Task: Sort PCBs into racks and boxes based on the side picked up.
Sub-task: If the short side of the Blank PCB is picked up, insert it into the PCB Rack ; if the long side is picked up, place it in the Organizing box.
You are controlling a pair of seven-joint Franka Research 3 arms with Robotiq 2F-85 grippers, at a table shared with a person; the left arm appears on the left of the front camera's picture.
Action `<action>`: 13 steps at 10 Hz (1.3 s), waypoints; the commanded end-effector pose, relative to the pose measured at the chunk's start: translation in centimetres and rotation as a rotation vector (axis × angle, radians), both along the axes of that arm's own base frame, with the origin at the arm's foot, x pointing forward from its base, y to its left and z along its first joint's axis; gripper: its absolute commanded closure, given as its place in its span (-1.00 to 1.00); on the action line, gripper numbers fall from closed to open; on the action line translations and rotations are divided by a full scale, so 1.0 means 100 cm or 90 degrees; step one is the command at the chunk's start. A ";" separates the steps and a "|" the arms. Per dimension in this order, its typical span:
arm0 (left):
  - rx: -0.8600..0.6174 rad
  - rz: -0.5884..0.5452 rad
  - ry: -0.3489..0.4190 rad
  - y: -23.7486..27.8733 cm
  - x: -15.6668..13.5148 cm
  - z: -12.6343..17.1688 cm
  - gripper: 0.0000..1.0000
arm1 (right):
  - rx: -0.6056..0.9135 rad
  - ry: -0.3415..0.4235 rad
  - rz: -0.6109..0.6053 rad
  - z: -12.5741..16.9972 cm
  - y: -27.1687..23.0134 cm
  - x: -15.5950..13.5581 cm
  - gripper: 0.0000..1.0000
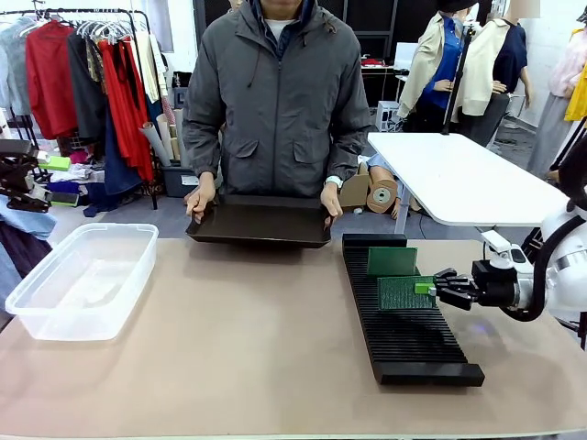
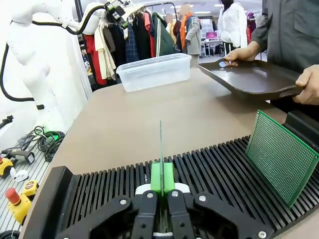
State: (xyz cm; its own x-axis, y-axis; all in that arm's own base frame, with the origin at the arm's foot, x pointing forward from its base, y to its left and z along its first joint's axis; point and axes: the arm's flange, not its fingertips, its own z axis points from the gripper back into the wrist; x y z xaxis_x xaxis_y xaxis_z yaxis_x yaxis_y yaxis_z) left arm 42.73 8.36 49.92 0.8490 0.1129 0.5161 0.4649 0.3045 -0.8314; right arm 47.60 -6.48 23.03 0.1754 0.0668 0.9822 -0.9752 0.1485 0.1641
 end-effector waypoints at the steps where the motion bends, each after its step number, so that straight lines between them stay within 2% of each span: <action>1: -0.007 0.001 0.004 0.000 -0.001 0.002 -1.00 | 0.005 0.016 -0.010 0.005 -0.003 0.005 1.00; 3: -0.007 0.001 0.004 0.000 -0.001 0.002 -1.00 | -0.004 0.041 -0.005 0.007 -0.002 0.006 1.00; 4: -0.007 0.001 0.004 0.000 -0.001 0.002 -1.00 | 0.000 0.004 -0.001 0.000 0.000 0.000 1.00; 13: -0.007 0.001 0.004 0.000 -0.001 0.002 -1.00 | 0.000 0.004 -0.001 0.000 0.000 0.000 1.00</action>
State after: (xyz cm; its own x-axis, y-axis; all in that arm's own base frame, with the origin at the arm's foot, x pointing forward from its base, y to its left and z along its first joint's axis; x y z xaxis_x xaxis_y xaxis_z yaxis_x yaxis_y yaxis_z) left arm 42.73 8.36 49.92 0.8490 0.1129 0.5161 0.4649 0.3045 -0.8314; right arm 47.61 -6.49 22.86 0.1962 0.0650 0.9784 -0.9713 0.1500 0.1848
